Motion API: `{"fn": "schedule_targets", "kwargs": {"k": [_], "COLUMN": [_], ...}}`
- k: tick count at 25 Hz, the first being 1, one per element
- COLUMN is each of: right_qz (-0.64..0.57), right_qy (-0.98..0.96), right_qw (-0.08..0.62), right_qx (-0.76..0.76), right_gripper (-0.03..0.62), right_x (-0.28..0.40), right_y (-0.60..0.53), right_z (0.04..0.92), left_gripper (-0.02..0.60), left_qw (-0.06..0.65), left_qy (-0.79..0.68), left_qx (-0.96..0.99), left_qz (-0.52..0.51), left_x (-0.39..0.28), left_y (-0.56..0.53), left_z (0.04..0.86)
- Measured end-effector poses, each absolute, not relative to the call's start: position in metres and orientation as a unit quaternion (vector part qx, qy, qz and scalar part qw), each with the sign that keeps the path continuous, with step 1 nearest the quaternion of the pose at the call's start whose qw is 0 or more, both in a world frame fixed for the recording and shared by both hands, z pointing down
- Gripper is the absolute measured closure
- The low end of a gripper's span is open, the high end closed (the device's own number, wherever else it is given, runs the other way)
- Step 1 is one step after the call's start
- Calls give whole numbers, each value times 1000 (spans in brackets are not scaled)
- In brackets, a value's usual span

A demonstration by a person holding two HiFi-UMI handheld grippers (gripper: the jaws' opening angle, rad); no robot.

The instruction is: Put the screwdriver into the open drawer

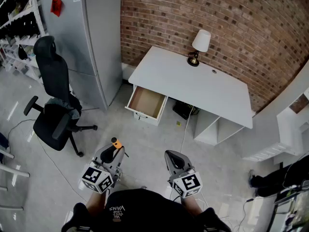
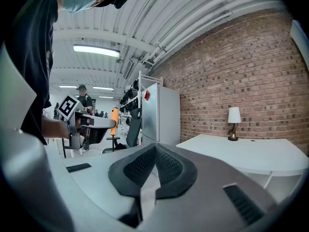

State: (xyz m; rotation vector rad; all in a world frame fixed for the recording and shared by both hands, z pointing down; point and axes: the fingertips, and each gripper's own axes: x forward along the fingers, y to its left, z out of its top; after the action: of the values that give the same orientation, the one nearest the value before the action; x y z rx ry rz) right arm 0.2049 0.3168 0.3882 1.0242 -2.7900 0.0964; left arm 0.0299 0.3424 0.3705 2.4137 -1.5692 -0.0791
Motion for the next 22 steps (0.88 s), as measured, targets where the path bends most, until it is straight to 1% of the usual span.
{"fn": "schedule_targets", "kwargs": {"k": [6, 12, 17, 22], "right_qz": [34, 35, 45, 53], "right_qy": [-936, -940, -937, -928], "right_qw": [85, 57, 60, 61], "right_qx": [339, 334, 341, 364], "right_gripper": [599, 599, 599, 599], "right_x": [208, 208, 209, 195], "right_y": [316, 311, 302, 277], "right_z": [388, 382, 391, 393], "left_gripper": [479, 479, 479, 479], "left_qw": [127, 129, 135, 141], "left_qy": [-552, -558, -554, -538], "left_qx": [824, 819, 821, 830], "left_qz": [-25, -23, -21, -19], "left_x": [30, 31, 30, 14], "left_y": [344, 346, 338, 311], "left_z": [370, 373, 380, 386]}}
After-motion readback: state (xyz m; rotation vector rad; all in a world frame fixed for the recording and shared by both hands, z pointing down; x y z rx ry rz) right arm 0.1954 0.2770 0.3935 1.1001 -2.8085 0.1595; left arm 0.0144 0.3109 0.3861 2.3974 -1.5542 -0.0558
